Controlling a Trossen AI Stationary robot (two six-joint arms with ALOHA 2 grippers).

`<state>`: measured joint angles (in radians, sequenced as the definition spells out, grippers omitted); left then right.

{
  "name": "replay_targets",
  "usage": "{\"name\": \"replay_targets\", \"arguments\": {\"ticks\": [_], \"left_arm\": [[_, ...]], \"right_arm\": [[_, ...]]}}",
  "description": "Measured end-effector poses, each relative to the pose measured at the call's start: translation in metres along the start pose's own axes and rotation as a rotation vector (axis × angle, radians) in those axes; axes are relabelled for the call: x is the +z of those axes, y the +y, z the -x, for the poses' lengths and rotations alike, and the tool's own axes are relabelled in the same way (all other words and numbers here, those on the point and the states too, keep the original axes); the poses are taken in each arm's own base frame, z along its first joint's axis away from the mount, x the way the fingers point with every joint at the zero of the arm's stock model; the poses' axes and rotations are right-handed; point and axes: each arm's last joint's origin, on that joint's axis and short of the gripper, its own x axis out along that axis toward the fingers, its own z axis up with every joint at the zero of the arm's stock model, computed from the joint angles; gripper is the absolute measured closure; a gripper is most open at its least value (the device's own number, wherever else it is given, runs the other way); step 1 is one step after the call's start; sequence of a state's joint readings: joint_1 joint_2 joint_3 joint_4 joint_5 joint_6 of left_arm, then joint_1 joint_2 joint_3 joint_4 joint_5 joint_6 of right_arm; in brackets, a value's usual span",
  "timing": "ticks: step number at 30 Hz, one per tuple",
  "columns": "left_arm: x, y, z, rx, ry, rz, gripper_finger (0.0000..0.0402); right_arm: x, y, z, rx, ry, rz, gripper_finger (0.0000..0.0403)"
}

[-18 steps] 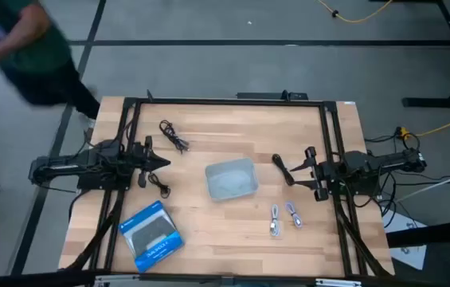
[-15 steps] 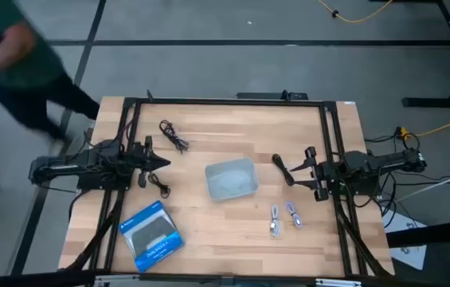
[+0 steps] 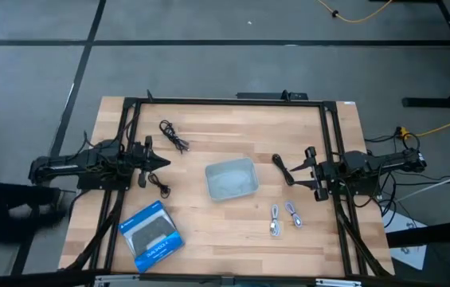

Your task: Pick and place USB-C Cables

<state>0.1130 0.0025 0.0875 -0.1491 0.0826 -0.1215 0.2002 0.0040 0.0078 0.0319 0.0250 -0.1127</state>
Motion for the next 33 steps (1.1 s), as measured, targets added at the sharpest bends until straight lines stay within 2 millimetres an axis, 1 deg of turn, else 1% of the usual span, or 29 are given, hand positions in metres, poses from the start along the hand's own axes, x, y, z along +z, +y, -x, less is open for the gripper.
{"name": "replay_targets", "arguments": {"ticks": [14, 19, 23, 24, 27, 30, 33], "left_arm": [[0.0, 0.0, 0.0, 0.0, 0.0, 0.0, 0.0401], [0.001, 0.002, 0.0, 0.082, -0.014, -0.151, 0.0401], [0.002, 0.004, 0.0, 0.15, -0.013, -0.211, 0.0401], [0.002, 0.004, 0.0, 0.154, -0.017, -0.198, 0.0401], [0.005, 0.003, 0.0, 0.128, -0.056, -0.077, 0.0401], [0.015, 0.002, 0.001, 0.102, -0.169, 0.048, 0.0401], [0.026, 0.0, 0.004, 0.077, -0.288, 0.12, 0.0401]], "right_arm": [[0.0, 0.0, 0.0, 0.0, 0.0, 0.0, 0.0211], [0.0, 0.0, 0.0, 0.0, 0.0, 0.0, 0.0211], [0.001, 0.0, 0.0, -0.001, -0.006, 0.0, 0.0211], [0.001, 0.0, 0.0, -0.001, -0.007, 0.0, 0.0211], [0.001, 0.0, 0.0, -0.001, -0.009, 0.0, 0.0211], [0.002, 0.0, 0.0, -0.002, -0.022, -0.011, 0.0211], [0.003, 0.0, 0.0, 0.012, -0.029, -0.094, 0.0211]]}}
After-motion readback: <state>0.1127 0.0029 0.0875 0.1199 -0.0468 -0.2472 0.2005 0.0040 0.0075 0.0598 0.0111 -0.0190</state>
